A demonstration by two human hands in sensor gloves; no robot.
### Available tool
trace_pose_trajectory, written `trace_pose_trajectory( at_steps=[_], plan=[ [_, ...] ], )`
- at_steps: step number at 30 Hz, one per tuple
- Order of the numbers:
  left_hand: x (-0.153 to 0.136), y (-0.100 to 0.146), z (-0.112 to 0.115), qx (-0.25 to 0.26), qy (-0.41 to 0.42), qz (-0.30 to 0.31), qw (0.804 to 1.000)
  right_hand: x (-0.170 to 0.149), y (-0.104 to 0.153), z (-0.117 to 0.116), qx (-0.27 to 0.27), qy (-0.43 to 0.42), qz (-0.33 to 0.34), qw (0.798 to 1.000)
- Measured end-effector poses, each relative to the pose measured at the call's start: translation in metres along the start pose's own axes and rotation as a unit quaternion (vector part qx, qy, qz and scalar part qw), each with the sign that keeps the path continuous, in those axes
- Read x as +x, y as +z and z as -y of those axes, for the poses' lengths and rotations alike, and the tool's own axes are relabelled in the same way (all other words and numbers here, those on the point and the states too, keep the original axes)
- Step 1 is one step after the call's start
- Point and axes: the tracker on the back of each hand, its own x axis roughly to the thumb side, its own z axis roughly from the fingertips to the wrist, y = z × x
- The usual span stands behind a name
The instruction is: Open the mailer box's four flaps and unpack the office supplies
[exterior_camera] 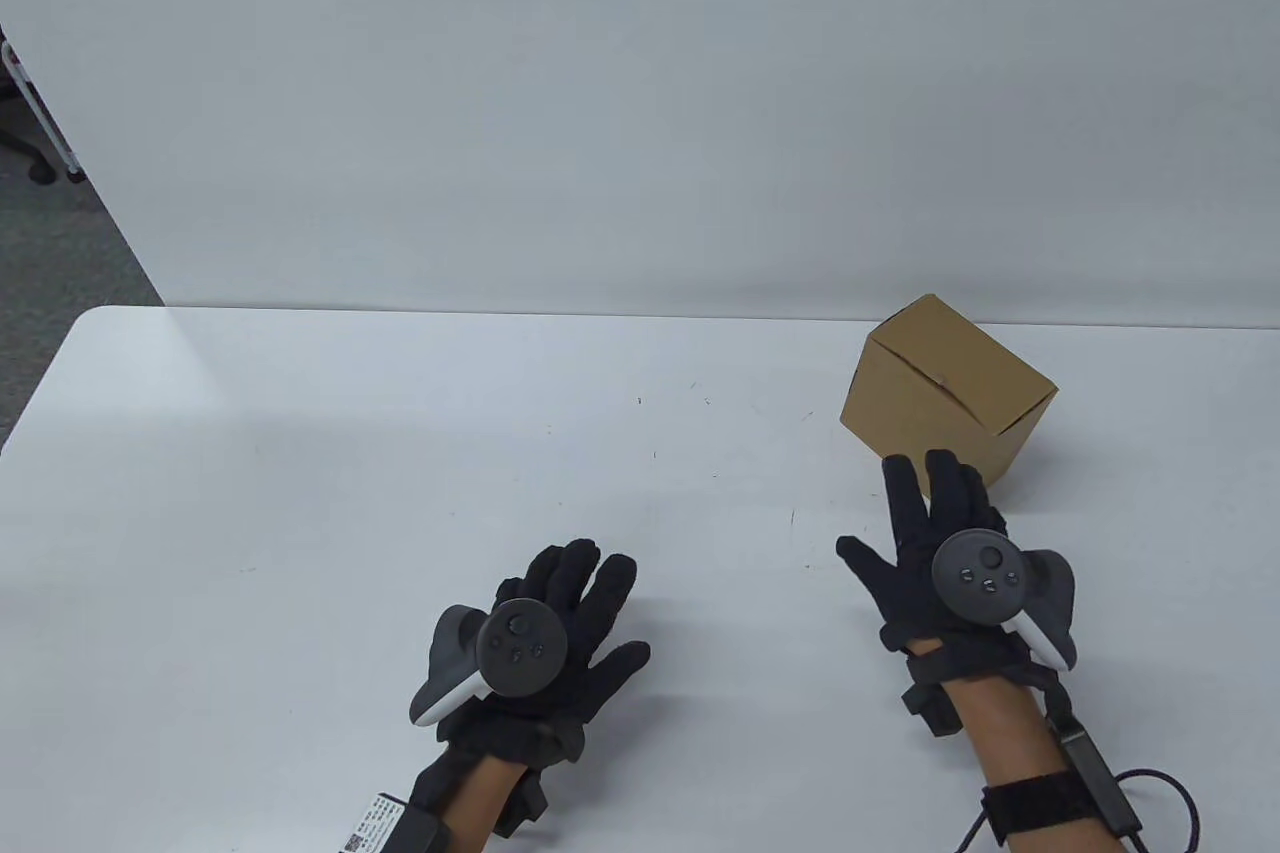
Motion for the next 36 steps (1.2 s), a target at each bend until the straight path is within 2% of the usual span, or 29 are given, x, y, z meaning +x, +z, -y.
trace_pose_trajectory(
  at_steps=[5,7,13,15,17,19,24,30,36],
  plan=[
    [0.000,0.000,0.000,0.000,0.000,0.002,1.000,-0.039,-0.037,0.031,-0.023,0.030,-0.056,0.998],
    [0.000,0.000,0.000,0.000,0.001,0.003,1.000,-0.063,-0.054,0.043,-0.028,0.028,-0.088,0.995],
    [0.000,-0.002,0.002,-0.007,0.000,0.002,1.000,-0.111,-0.090,0.046,0.044,-0.055,-0.124,0.990],
    [0.000,-0.002,0.002,-0.009,-0.001,0.000,1.000,-0.124,-0.102,0.039,0.093,-0.094,-0.120,0.984],
    [0.000,-0.002,0.002,-0.008,-0.002,-0.001,1.000,-0.130,-0.109,0.033,0.113,-0.113,-0.101,0.982],
    [-0.001,-0.002,0.002,-0.007,-0.001,-0.001,1.000,-0.133,-0.112,0.032,0.087,-0.129,-0.081,0.984],
    [0.000,-0.005,0.004,-0.015,-0.003,-0.004,1.000,-0.134,-0.108,0.037,0.058,-0.157,-0.057,0.984],
    [0.000,-0.005,0.004,-0.015,-0.001,-0.003,1.000,-0.124,-0.097,0.033,0.078,-0.180,-0.022,0.980],
    [-0.004,-0.001,-0.001,-0.002,0.012,-0.006,1.000,-0.090,-0.086,0.018,0.119,-0.199,0.026,0.972]
  ],
)
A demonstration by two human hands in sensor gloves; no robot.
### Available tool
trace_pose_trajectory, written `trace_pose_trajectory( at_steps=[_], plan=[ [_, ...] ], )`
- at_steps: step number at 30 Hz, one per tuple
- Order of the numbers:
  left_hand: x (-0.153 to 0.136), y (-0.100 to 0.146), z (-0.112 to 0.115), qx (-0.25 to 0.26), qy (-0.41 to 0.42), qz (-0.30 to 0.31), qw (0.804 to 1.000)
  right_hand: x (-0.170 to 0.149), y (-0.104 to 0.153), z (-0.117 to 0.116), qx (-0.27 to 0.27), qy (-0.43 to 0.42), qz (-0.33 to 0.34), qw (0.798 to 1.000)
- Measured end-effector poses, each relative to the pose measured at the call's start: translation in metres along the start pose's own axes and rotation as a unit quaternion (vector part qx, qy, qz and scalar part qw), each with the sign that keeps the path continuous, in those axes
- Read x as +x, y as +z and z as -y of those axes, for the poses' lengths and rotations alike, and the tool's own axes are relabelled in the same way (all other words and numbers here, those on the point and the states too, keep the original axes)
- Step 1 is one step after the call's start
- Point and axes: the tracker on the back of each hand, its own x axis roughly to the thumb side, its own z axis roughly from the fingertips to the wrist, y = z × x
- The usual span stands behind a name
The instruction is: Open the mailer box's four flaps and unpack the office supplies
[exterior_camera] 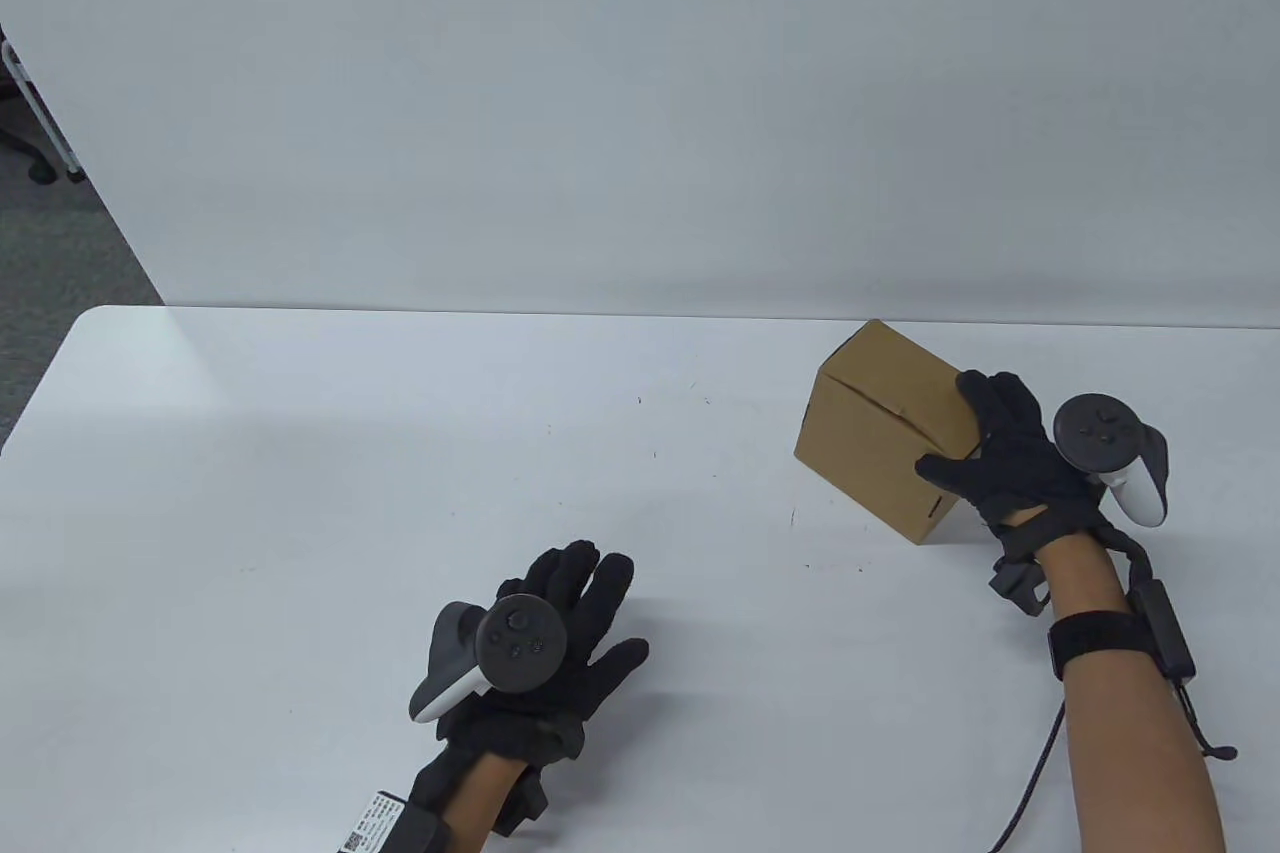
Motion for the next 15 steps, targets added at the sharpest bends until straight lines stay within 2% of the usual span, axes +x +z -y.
trace_pose_trajectory(
  at_steps=[10,15],
  plan=[
    [-0.001,0.007,-0.008,0.017,0.014,0.003,1.000,0.051,0.005,-0.059,0.088,-0.005,0.069,0.994],
    [-0.003,0.010,-0.012,0.025,0.021,0.004,0.999,0.068,0.010,-0.079,0.122,-0.013,0.094,0.988]
  ],
)
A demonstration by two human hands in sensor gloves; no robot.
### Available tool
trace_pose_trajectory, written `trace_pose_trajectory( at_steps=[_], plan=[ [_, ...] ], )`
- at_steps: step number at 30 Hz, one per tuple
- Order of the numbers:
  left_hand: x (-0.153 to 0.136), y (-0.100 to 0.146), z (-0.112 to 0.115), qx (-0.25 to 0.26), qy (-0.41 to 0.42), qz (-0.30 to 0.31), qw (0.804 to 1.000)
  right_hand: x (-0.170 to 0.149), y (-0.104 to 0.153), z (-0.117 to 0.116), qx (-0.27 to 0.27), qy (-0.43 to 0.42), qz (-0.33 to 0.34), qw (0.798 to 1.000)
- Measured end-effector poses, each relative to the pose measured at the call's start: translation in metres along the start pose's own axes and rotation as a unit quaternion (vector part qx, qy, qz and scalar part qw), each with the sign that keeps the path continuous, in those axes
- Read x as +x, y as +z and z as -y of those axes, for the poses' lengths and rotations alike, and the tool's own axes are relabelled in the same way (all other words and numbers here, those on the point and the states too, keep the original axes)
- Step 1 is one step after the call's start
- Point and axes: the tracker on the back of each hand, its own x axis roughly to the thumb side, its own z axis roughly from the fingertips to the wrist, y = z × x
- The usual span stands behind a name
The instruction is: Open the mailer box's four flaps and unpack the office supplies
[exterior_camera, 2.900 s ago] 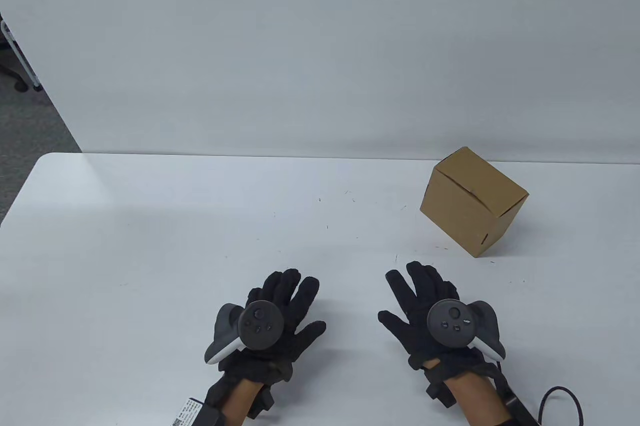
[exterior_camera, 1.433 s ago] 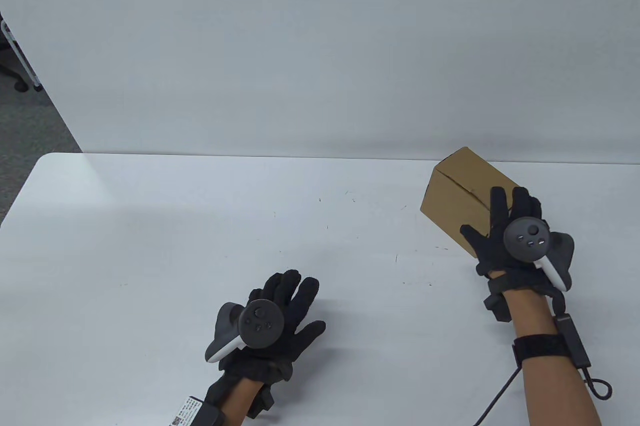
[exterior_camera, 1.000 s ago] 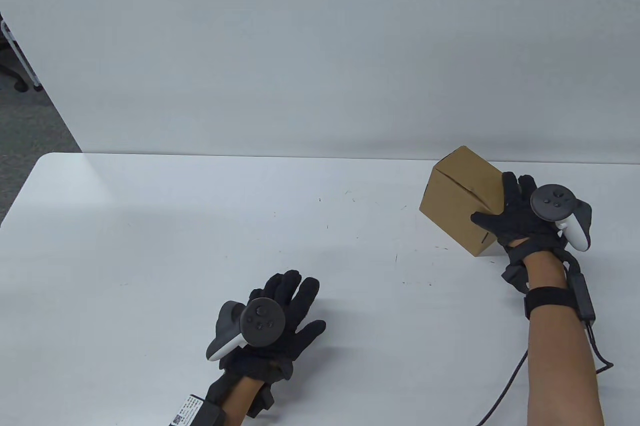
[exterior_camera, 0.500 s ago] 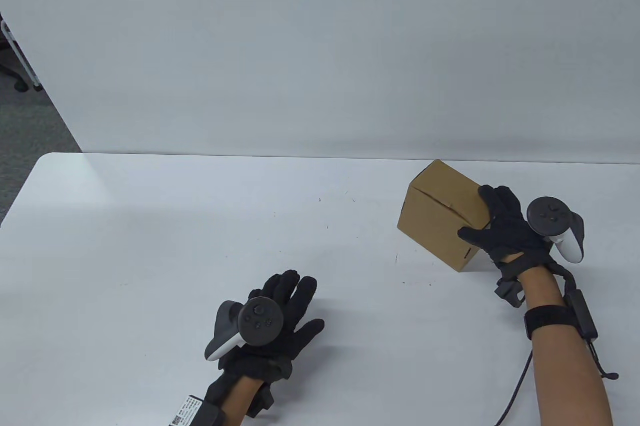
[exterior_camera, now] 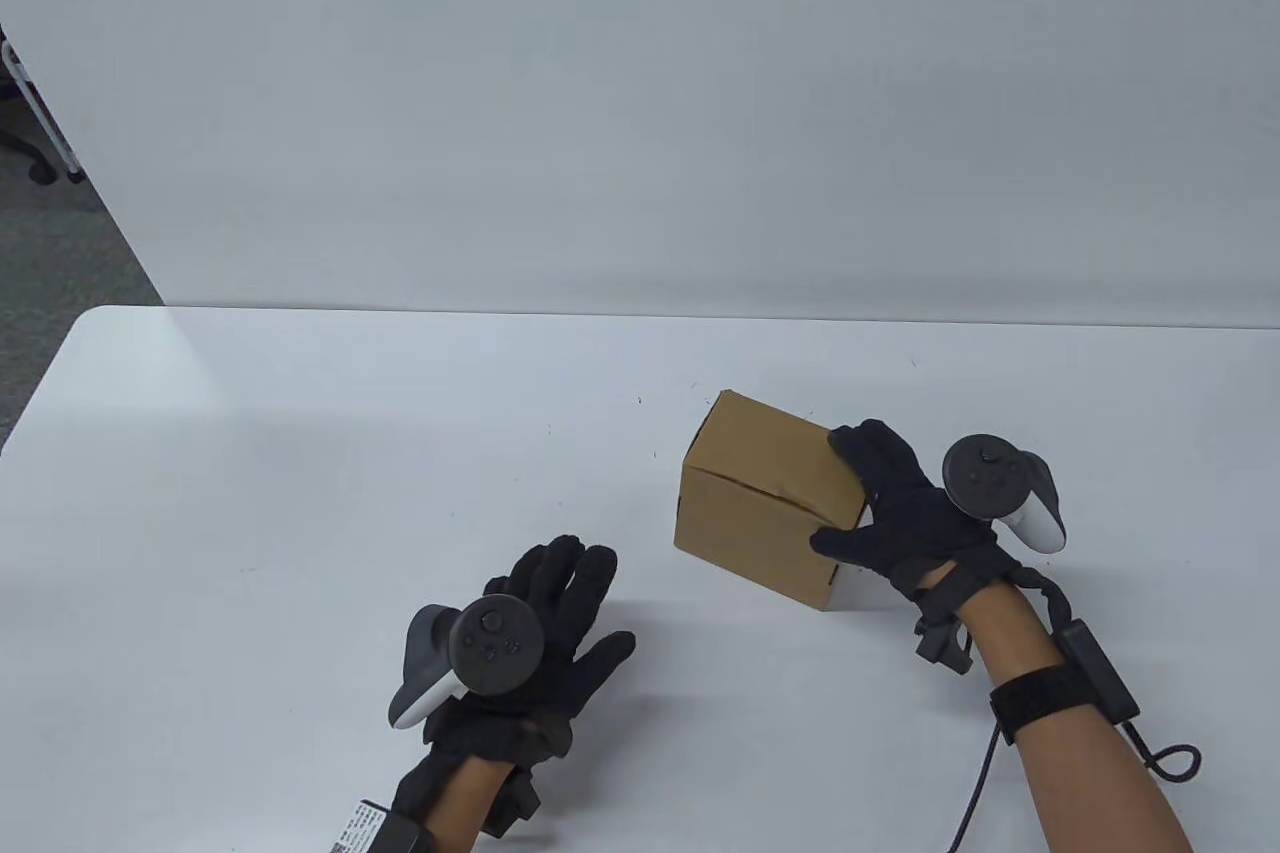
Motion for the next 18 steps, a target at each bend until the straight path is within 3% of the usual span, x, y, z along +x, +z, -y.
trace_pose_trajectory(
  at_steps=[18],
  plan=[
    [0.001,0.003,-0.002,0.004,0.008,0.013,1.000,0.035,0.028,-0.044,0.098,-0.002,0.057,0.994]
  ],
)
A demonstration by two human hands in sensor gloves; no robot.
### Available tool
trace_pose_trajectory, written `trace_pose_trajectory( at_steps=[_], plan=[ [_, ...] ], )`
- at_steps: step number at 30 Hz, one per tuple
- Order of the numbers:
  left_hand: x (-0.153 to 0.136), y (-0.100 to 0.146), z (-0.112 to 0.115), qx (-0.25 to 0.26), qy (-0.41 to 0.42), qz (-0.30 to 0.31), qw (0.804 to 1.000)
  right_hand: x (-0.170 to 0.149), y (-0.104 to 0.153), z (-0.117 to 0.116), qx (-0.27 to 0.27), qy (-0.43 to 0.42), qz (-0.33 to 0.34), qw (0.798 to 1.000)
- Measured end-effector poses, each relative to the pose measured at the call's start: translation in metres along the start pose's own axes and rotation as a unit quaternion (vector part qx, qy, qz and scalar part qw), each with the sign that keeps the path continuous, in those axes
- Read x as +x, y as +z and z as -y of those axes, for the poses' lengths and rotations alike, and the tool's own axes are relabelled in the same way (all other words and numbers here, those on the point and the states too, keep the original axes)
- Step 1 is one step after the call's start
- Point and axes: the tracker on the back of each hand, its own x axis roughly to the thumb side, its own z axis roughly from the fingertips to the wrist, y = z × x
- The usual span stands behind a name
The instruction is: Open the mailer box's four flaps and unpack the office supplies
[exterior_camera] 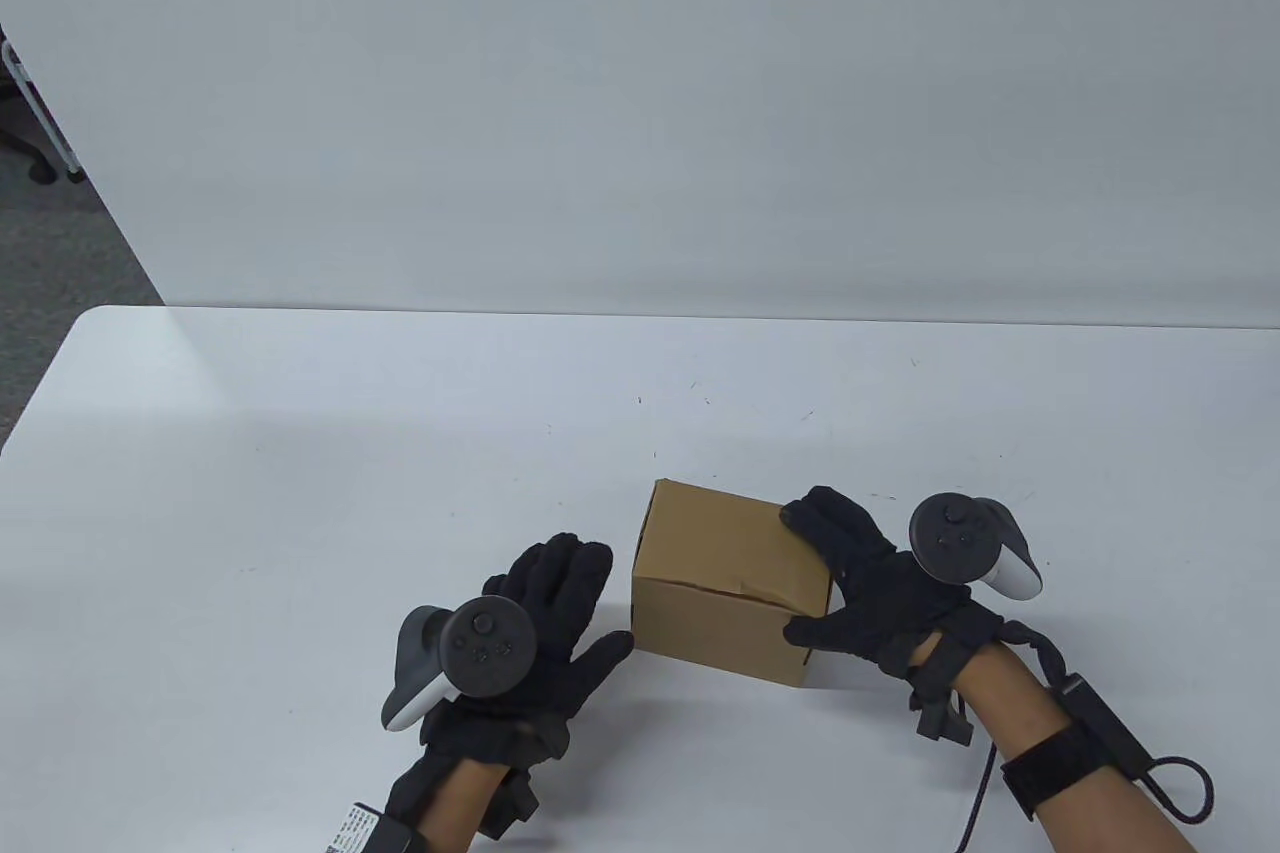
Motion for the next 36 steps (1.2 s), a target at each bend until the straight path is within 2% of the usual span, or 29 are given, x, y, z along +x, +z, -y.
trace_pose_trajectory(
  at_steps=[8,16,19,25,30,36],
  plan=[
    [0.005,0.000,0.002,-0.006,0.008,0.020,1.000,0.008,0.005,-0.012,0.032,-0.004,0.019,0.999],
    [0.019,0.000,0.005,-0.026,0.019,0.074,0.997,0.011,0.007,-0.018,0.066,-0.015,0.026,0.997],
    [0.021,-0.003,0.007,-0.041,0.024,0.081,0.996,0.012,0.006,-0.016,0.078,-0.009,0.008,0.997],
    [0.012,-0.016,0.009,-0.075,0.071,0.087,0.991,0.034,0.004,-0.012,0.101,0.072,-0.061,0.990],
    [0.008,-0.021,0.006,-0.077,0.084,0.090,0.989,0.049,-0.002,-0.013,0.083,0.061,-0.086,0.991],
    [0.010,-0.029,0.012,-0.111,0.094,0.101,0.984,0.044,0.004,-0.024,0.027,0.032,-0.068,0.997]
  ],
)
